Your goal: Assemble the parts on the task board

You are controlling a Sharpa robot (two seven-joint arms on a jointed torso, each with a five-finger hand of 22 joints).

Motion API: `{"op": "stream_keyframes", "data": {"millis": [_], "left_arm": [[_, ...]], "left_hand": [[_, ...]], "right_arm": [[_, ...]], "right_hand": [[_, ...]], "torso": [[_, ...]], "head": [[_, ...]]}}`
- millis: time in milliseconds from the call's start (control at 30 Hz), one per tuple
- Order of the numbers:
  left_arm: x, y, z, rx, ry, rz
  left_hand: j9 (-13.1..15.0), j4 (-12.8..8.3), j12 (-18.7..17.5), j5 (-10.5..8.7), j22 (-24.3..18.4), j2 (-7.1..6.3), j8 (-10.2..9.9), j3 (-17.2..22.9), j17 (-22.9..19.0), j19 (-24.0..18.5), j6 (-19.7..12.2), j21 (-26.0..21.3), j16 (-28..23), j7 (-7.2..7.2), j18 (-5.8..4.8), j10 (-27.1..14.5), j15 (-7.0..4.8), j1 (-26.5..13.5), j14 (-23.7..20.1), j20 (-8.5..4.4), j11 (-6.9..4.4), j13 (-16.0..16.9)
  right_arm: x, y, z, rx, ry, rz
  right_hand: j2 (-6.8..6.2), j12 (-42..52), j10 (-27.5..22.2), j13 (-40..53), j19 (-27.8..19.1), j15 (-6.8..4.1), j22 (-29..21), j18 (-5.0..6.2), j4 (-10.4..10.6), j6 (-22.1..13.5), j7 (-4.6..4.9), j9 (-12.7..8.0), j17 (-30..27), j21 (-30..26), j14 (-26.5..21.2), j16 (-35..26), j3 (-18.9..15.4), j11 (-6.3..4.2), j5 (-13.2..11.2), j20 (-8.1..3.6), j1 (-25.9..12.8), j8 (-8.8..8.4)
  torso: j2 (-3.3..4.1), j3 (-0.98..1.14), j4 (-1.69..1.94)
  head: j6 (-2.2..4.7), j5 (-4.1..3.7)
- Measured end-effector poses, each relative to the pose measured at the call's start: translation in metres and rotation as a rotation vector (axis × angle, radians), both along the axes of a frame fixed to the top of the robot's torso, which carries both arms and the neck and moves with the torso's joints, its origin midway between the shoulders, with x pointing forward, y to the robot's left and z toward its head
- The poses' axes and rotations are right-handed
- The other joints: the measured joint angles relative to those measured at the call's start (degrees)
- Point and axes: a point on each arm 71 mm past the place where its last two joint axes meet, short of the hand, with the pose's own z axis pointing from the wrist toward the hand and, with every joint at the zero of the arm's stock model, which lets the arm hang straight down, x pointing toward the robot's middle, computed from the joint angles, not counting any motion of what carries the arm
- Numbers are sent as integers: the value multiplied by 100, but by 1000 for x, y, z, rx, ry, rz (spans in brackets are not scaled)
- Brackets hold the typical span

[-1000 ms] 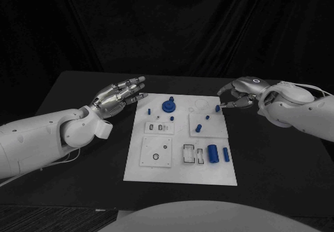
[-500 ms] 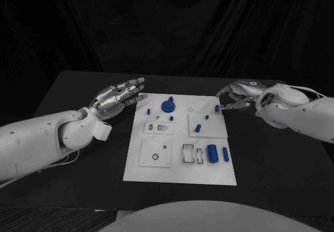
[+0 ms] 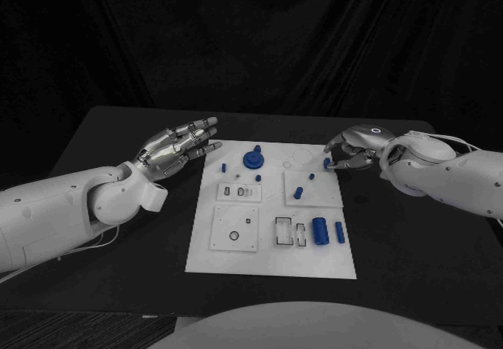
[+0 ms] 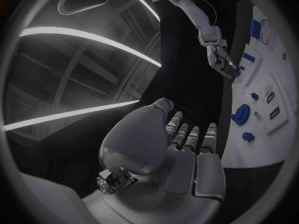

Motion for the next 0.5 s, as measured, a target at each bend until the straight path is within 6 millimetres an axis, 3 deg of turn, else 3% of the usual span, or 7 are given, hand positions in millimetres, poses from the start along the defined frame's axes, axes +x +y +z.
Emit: {"op": "stream_keyframes", "data": {"millis": [333,500], "left_arm": [[0,1,0,1,0,1],[0,1,0,1,0,1]], "left_hand": [[0,0,0,0,0,0,0,0,0,0,0,0,0,0,0,0,0,0,1,0,0,0],[0,0,0,0,0,0,0,0,-1,0,0,0,0,0,0,0,-2,0,2,0,0,0]], "right_arm": [[0,0,-6,-4,10,-4],[1,0,-7,-5,11,-6]], "right_hand": [[0,0,0,-1,-2,16,-1,0,22,135,10,88,0,-21,16,0,-22,41,-43,3,0,101],[10,0,0,-1,-21,38,-1,0,22,197,13,190,0,-21,-5,0,-23,41,195,21,52,199]], "torso": [[0,-1,0],[0,-1,1]], "head": [[0,5],[0,-7]]}}
